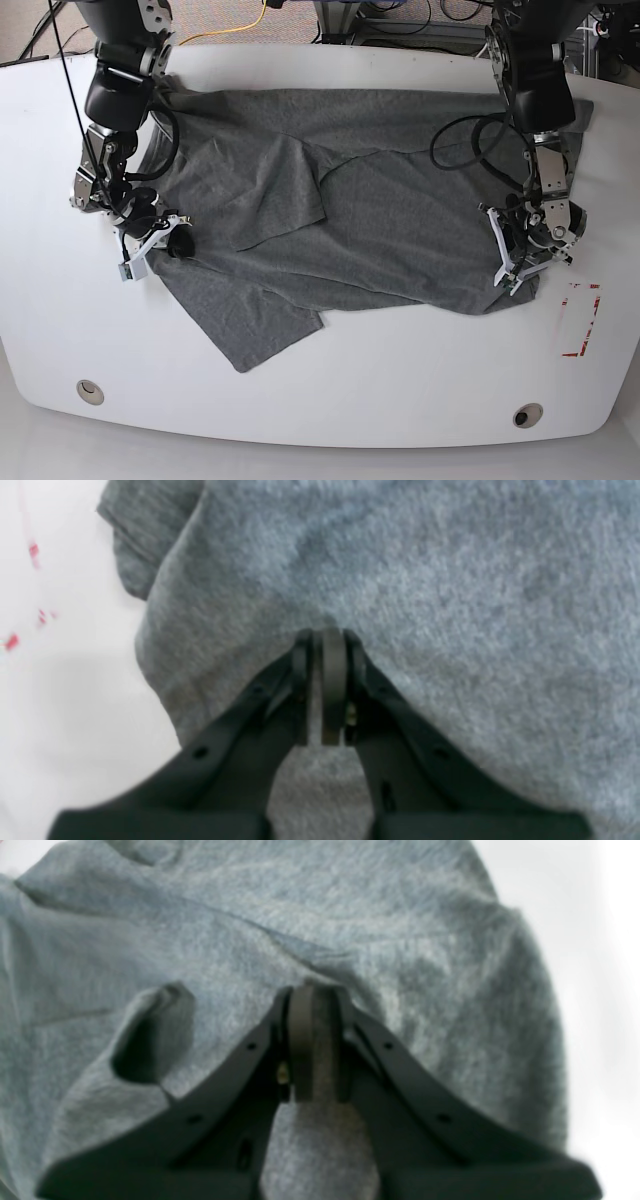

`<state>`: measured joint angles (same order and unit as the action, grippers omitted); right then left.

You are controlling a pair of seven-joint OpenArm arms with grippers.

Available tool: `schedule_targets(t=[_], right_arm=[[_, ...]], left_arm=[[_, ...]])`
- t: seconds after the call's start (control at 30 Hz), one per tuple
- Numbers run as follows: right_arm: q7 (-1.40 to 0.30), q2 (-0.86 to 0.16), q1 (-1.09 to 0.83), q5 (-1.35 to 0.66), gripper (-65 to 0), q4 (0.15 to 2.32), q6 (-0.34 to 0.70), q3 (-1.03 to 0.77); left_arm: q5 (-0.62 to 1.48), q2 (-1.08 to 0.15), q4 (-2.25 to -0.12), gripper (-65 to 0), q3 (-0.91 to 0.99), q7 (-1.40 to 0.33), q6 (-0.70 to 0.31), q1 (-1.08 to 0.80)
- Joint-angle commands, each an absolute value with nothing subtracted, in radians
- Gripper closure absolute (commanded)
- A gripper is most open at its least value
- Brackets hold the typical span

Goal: Layout the t-shirt on the table in an organized manner, then fold the t-shirt properly
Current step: 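Lower both grippers onto the shirt body and grasp the cloth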

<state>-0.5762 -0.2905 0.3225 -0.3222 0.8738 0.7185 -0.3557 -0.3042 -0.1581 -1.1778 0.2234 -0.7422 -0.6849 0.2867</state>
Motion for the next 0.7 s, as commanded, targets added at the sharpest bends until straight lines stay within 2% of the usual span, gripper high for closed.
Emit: schedule_targets(t=[0.0, 0.3, 0.5, 0.57, 0.67], right_arm=[[-0.565, -0.318, 0.361, -0.286, -6.5, 0.822, 0.698, -0.314], [-0.484, -0.34, 0.453, -0.286, -6.5, 0.719, 0.698, -0.234], [-0.49, -0.36, 0.472, -0.292, -6.7, 0.74, 0.698, -0.216], [-0.512, -0.36, 0.47, -0.292, -9.5, 0.785, 0.698, -0.216], [-0.578, -0.36, 0.458, -0.292, -18.7, 0.901, 0.698, -0.222]], left_arm=[[-0.309, -0.156, -1.156, -2.2, 0.205, -0.771, -0.698, 0.303], [-0.308, -0.151, -1.13, -2.4, 0.179, -0.773, -0.698, 0.346], [-0.308, -0.15, -1.136, -2.4, 0.179, -0.777, -0.698, 0.346], [-0.308, -0.15, -1.144, -2.4, 0.179, -0.785, -0.698, 0.346], [-0.306, -0.154, -1.176, -2.4, 0.185, -0.816, -0.698, 0.344]])
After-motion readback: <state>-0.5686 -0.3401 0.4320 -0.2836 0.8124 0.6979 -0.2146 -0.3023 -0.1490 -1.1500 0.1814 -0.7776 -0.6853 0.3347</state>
